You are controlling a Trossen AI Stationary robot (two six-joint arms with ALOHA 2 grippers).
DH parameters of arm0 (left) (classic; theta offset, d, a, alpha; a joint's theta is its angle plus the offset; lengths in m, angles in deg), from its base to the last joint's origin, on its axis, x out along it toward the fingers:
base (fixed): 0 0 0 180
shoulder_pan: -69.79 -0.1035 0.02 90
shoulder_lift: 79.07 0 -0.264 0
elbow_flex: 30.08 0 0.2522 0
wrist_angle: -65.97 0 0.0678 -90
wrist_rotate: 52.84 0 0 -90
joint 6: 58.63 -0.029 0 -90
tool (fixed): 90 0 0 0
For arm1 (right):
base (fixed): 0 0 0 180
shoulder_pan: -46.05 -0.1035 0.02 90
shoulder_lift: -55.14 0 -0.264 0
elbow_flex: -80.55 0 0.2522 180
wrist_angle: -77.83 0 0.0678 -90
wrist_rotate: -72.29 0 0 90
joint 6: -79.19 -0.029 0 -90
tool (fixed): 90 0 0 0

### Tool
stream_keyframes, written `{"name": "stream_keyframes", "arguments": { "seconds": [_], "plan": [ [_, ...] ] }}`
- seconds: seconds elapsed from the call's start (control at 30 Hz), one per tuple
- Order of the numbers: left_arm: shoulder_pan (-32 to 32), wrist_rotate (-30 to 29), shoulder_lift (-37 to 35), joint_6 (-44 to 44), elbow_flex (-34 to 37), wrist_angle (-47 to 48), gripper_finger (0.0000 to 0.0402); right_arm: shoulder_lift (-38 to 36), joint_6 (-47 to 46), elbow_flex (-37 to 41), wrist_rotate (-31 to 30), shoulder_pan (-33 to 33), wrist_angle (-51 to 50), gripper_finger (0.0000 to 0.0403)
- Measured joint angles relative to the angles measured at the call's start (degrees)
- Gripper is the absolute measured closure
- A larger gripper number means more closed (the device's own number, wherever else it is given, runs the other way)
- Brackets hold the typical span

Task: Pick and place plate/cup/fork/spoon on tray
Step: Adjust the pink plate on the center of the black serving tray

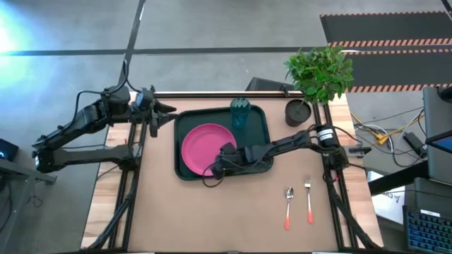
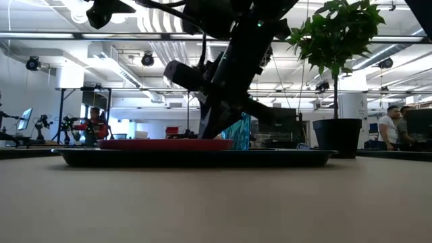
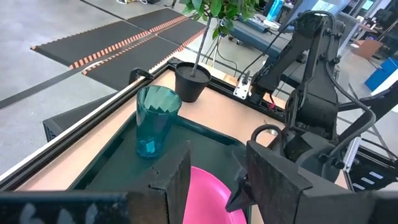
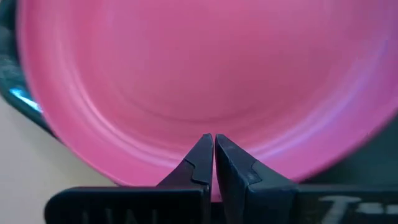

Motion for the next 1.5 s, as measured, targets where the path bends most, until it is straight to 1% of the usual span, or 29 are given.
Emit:
{"name": "stream_keyframes", "arguments": {
  "seconds": [0.33, 0.5, 0.6, 0.7, 0.87, 1.13, 1.5],
  "plan": [
    [0.00, 0.02, -0.48, 0.00, 0.00, 0.02, 0.0265, -3.38, -1.68, -0.70, -0.55, 0.20, -18.95, 0.0395],
    [0.01, 0.09, -0.74, -0.07, 0.00, 0.06, 0.0265, -4.59, -3.37, -0.70, -1.44, 0.18, -24.68, 0.0395],
    [0.02, 0.11, -0.74, -0.33, 0.00, 0.04, 0.0265, -5.00, -3.28, -0.70, -2.01, 0.18, -23.82, 0.0395],
    [0.00, 0.11, -0.76, -0.35, 0.00, 0.04, 0.0265, -5.11, -3.35, -0.69, -4.18, 0.23, -22.00, 0.0394],
    [0.00, 0.11, -0.74, -0.33, 0.00, 0.04, 0.0265, -5.05, -1.29, -0.67, -4.34, 0.87, -17.96, 0.0394],
    [0.00, 0.13, -0.89, -0.31, 0.00, 0.04, 0.0265, -5.01, -1.22, -0.04, -4.40, 0.94, -18.98, 0.0394],
    [0.00, 0.13, -0.89, -0.11, 0.00, 0.03, 0.0265, -4.96, -3.66, 3.89, -3.97, 0.53, -19.07, 0.0394]
  ]
}}
